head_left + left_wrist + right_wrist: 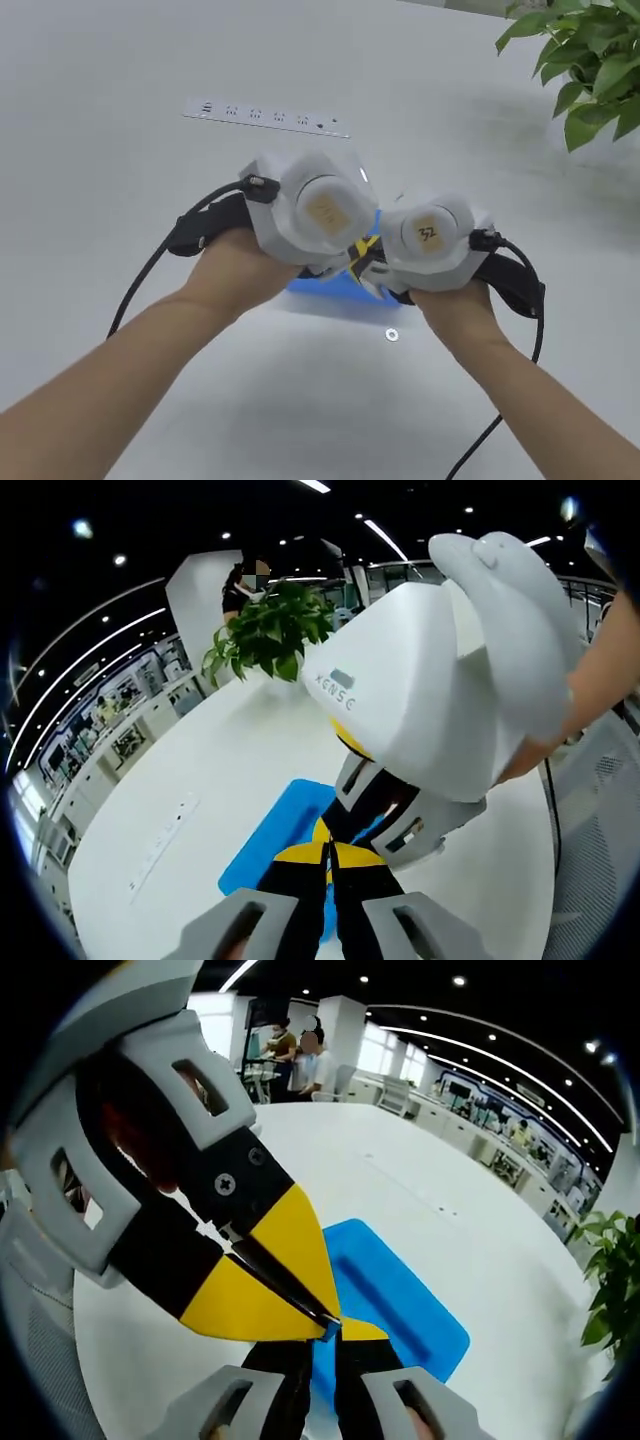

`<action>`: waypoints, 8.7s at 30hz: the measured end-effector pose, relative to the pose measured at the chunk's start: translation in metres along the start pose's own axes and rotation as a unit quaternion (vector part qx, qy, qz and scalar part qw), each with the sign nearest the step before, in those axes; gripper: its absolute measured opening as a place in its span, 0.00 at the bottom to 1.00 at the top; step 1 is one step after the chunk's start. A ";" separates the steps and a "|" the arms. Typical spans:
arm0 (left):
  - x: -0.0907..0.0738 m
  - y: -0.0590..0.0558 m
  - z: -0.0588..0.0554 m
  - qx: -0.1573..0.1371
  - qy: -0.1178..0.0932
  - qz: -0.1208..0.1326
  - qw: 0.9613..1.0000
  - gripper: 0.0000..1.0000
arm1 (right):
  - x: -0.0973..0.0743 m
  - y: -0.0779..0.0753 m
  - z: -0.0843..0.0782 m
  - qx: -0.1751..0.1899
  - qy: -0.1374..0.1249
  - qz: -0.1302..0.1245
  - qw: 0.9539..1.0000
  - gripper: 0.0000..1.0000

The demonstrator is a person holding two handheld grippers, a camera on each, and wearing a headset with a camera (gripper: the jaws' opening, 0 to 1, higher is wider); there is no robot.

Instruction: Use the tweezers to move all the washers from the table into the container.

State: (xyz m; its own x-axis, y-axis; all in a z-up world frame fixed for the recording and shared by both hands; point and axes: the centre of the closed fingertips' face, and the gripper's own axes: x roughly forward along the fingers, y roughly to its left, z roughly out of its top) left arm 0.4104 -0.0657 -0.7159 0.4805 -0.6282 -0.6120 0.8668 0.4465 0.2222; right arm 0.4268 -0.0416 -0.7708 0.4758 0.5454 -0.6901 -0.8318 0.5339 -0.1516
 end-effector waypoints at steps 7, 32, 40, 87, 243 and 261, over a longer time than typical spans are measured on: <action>0.002 -0.001 -0.002 -0.002 0.002 -0.004 1.000 0.00 | 0.001 0.001 -0.002 0.007 0.004 0.005 1.000 0.04; -0.053 -0.038 0.058 0.040 -0.083 -0.010 0.996 0.00 | -0.087 0.009 0.019 0.032 -0.072 -0.067 0.995 0.06; -0.051 -0.057 0.063 0.045 -0.093 -0.025 0.994 0.00 | -0.101 0.013 0.006 0.063 -0.078 -0.078 0.992 0.07; 0.000 -0.090 0.017 0.033 -0.028 -0.089 0.995 0.00 | -0.063 0.030 -0.064 0.160 -0.028 -0.032 0.986 0.09; -0.047 -0.103 -0.015 -0.140 -0.052 -0.049 0.988 0.07 | -0.094 0.003 -0.054 0.120 -0.027 -0.048 0.991 0.02; -0.024 -0.077 0.018 -0.130 -0.078 -0.034 0.988 0.17 | -0.074 0.001 -0.074 0.161 -0.033 -0.047 0.985 0.02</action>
State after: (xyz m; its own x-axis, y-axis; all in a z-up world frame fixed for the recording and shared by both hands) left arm 0.3345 -0.0962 -0.7049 0.4540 -0.7442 -0.4900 0.8444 0.5349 -0.0300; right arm 0.3698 -0.1293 -0.7725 0.5734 0.5185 -0.6343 -0.6539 0.7561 0.0270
